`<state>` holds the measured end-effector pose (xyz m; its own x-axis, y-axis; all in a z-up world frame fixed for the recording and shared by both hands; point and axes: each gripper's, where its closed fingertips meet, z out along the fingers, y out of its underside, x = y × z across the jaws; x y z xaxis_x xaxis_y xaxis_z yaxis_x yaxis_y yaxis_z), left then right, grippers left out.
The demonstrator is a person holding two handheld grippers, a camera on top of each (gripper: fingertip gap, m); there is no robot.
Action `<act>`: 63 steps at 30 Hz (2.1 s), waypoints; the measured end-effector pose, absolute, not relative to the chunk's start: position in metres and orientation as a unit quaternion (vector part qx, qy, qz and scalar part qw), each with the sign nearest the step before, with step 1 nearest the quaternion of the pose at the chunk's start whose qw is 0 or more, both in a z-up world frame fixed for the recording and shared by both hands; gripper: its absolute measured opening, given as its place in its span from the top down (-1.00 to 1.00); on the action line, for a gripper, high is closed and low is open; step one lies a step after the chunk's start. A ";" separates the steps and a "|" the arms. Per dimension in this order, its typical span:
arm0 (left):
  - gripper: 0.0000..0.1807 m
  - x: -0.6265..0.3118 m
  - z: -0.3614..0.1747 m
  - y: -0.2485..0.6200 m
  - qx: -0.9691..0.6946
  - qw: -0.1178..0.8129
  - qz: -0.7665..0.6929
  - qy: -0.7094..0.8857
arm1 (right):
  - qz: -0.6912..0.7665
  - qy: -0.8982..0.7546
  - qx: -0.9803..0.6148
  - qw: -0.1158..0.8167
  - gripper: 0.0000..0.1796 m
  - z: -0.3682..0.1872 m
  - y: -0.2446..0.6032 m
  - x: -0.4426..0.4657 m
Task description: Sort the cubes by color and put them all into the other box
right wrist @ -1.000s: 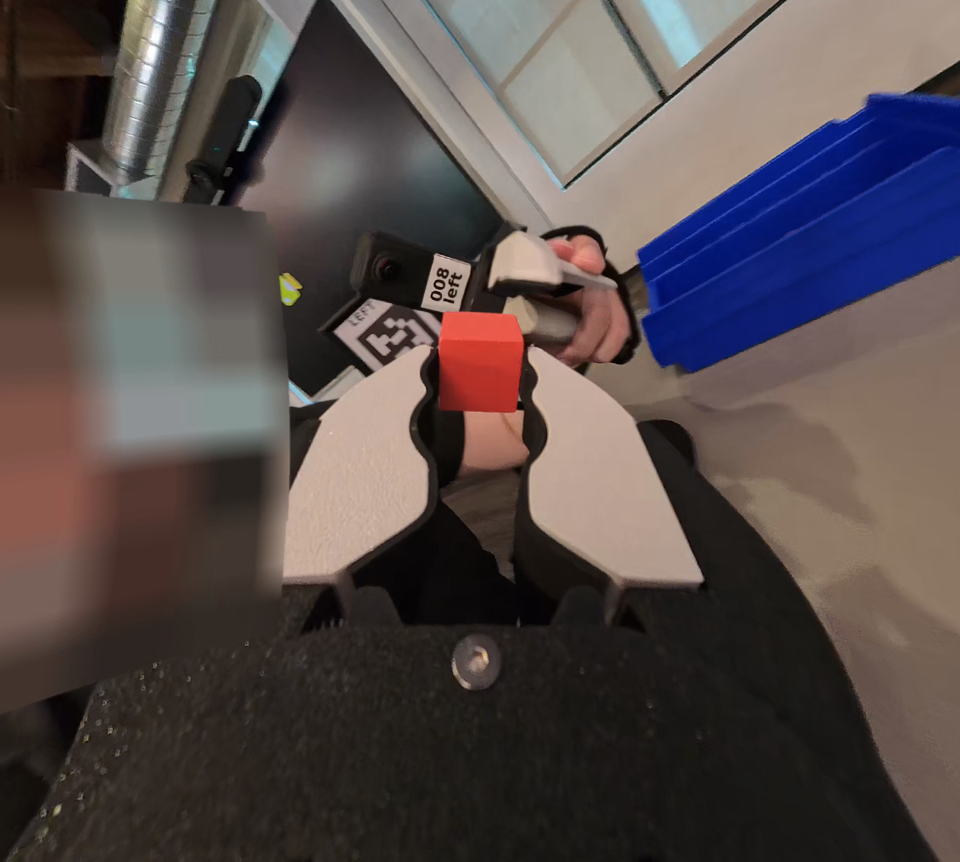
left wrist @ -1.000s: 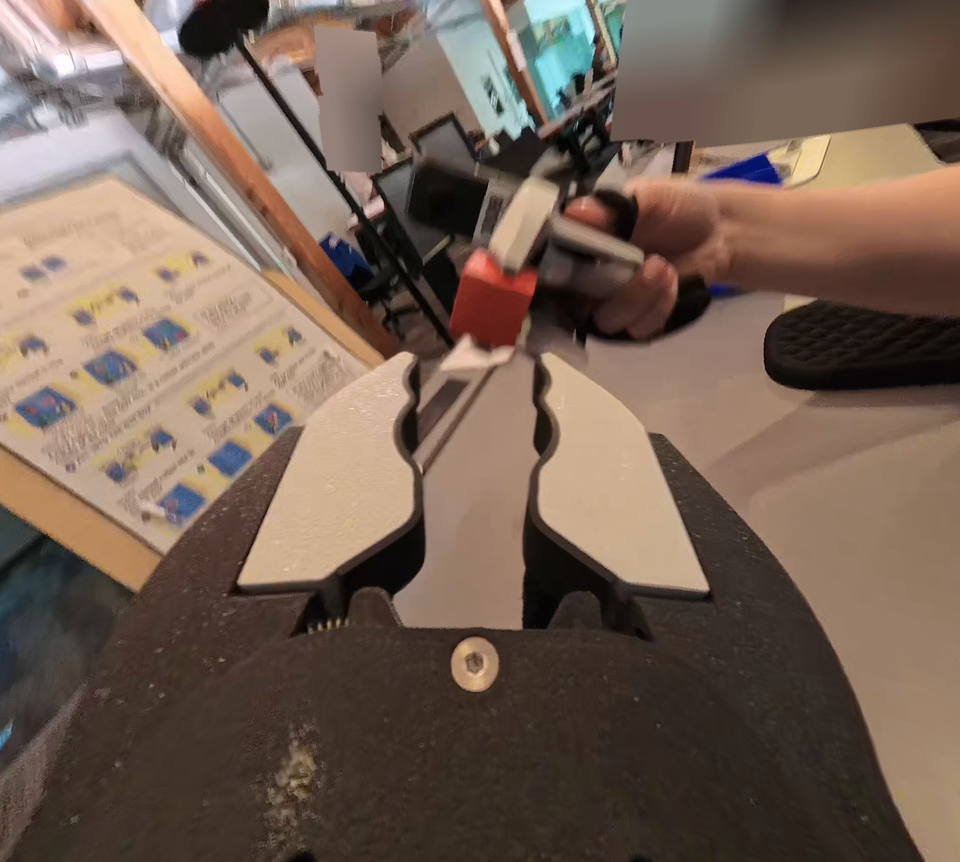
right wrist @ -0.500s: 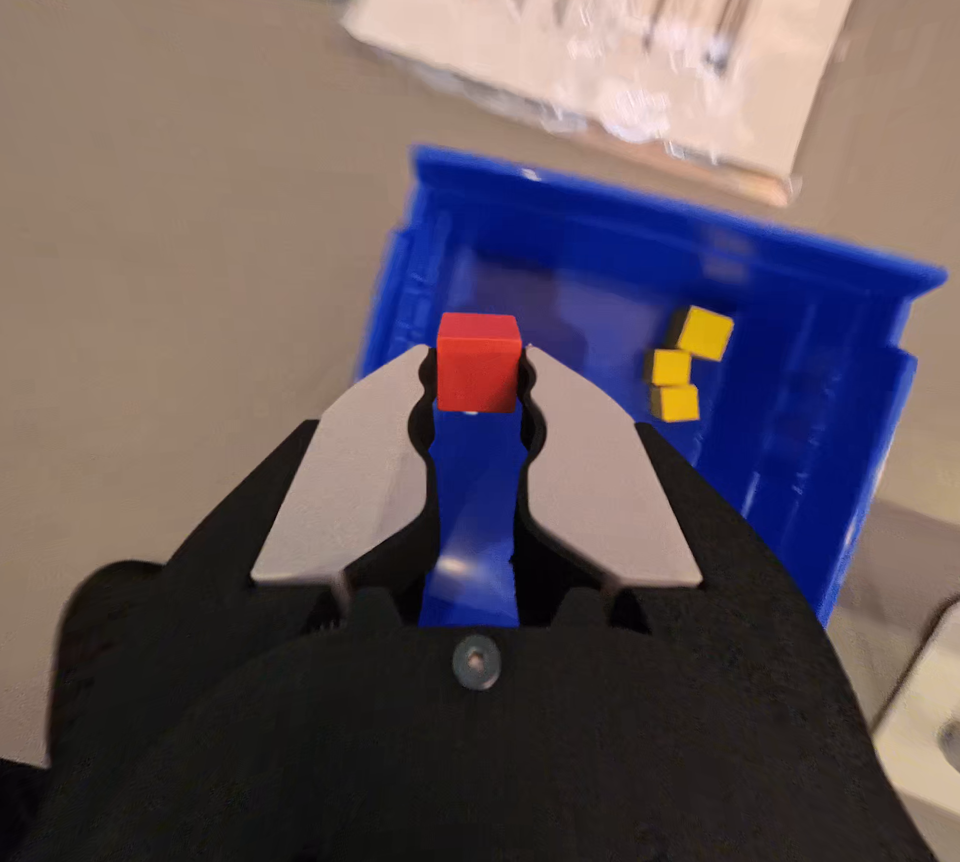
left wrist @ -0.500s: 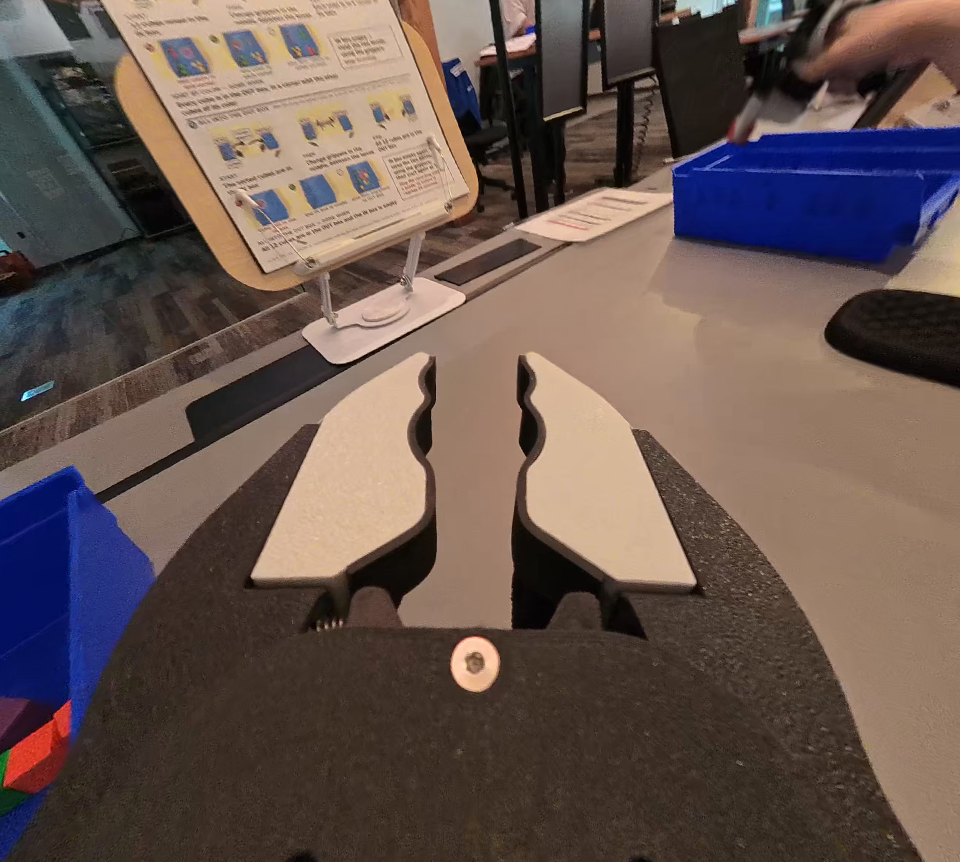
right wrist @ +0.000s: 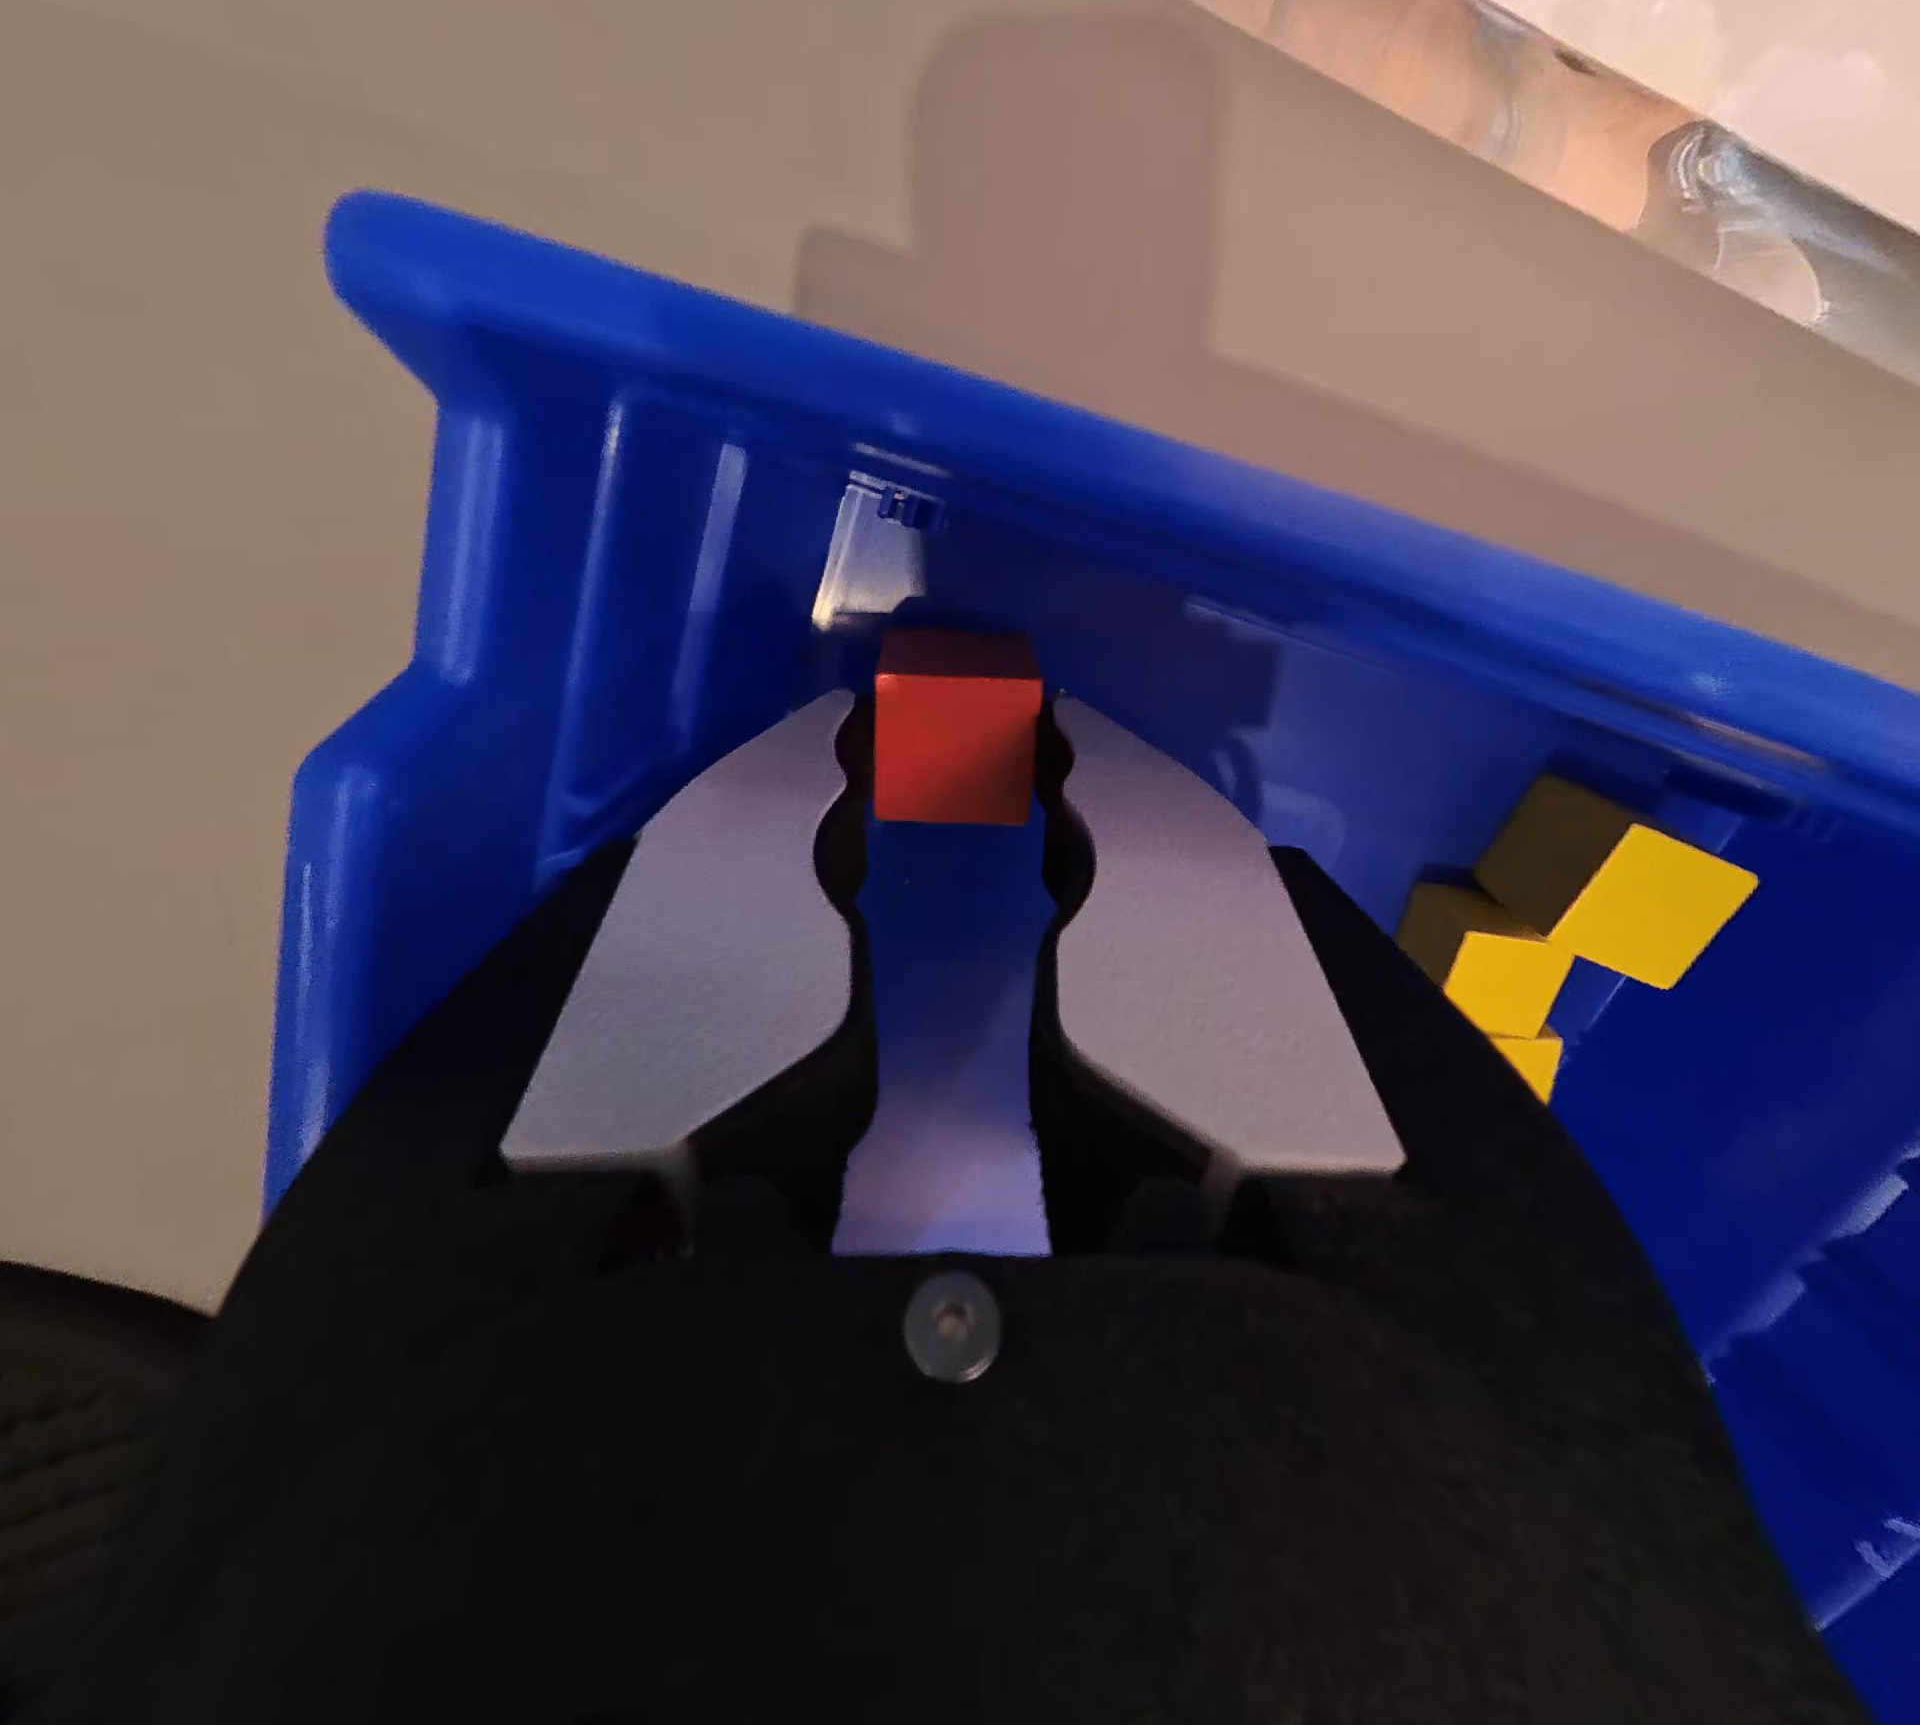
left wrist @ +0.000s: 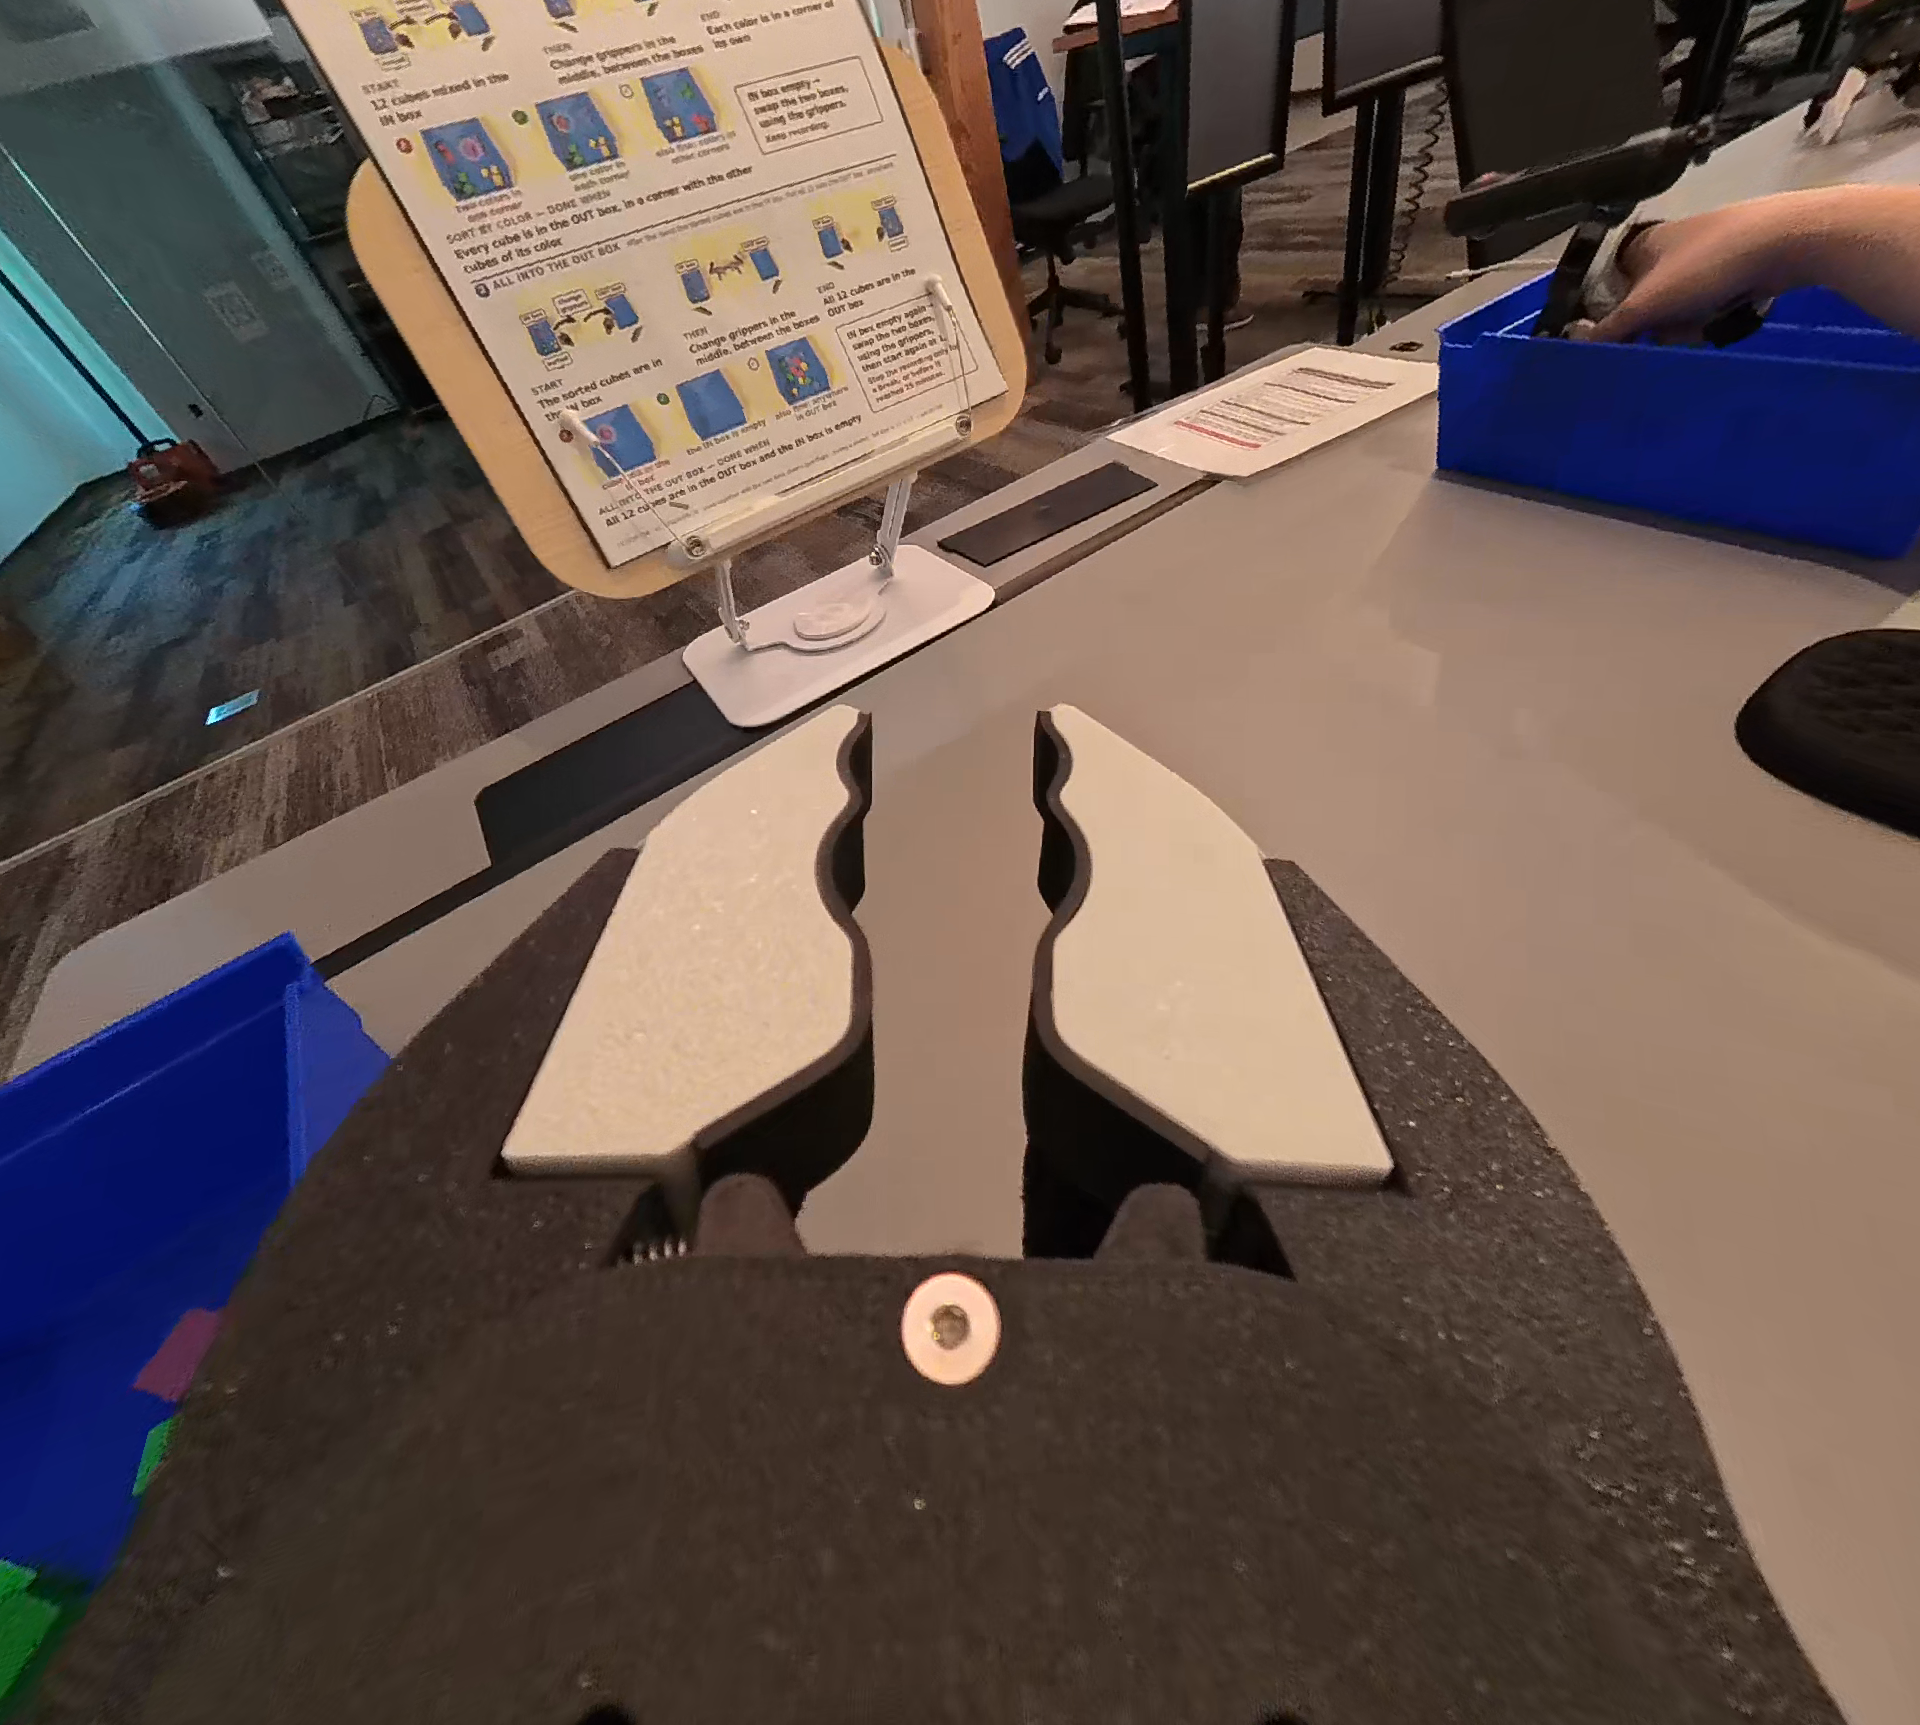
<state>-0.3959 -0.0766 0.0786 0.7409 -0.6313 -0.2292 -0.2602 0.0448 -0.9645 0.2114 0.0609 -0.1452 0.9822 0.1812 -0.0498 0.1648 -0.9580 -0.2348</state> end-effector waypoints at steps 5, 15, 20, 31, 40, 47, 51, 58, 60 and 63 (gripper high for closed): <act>0.66 -0.376 0.081 -0.074 -0.682 0.632 -0.129 0.345 | 0.042 -0.093 -0.980 0.169 0.51 -0.127 0.067 0.215; 0.64 -0.421 0.083 -0.027 -0.741 0.612 -0.030 0.275 | 0.135 -0.052 -0.875 0.462 0.54 0.070 0.014 0.171; 0.57 -0.492 0.076 0.004 -0.799 0.564 0.030 0.207 | 0.186 -0.065 -0.839 0.506 0.54 0.099 -0.021 0.114; 0.56 -0.632 0.027 0.012 -0.898 0.357 0.143 0.216 | 0.204 -0.090 -0.842 0.492 0.56 0.065 0.007 0.104; 0.56 -0.649 -0.037 0.040 -0.913 0.280 0.104 0.277 | 0.149 -0.114 -0.839 0.511 0.56 0.080 0.010 0.095; 0.62 -0.639 -0.070 0.056 -0.860 0.282 0.080 0.418 | 0.137 -0.128 -0.846 0.499 0.56 0.077 0.012 0.083; 0.64 -0.644 -0.084 0.054 -0.836 0.260 0.081 0.477 | 0.138 -0.130 -0.853 0.487 0.56 0.071 0.013 0.079; 0.63 -0.654 -0.102 0.060 -0.788 0.234 0.128 0.555 | 0.152 -0.150 -0.854 0.474 0.56 0.069 0.011 0.058; 0.62 -0.652 -0.106 0.063 -0.777 0.233 0.125 0.571 | 0.163 -0.158 -0.850 0.476 0.56 0.070 0.011 0.050; 0.68 -0.652 -0.112 0.069 -0.767 0.229 0.126 0.586 | 0.172 -0.165 -0.852 0.466 0.56 0.066 0.010 0.042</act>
<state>-0.6520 0.0691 -0.1118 0.2807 -0.8418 -0.4610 -0.9568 -0.2075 -0.2038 0.0416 0.0102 0.0661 0.8861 0.4417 -0.1403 0.1205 -0.5117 -0.8507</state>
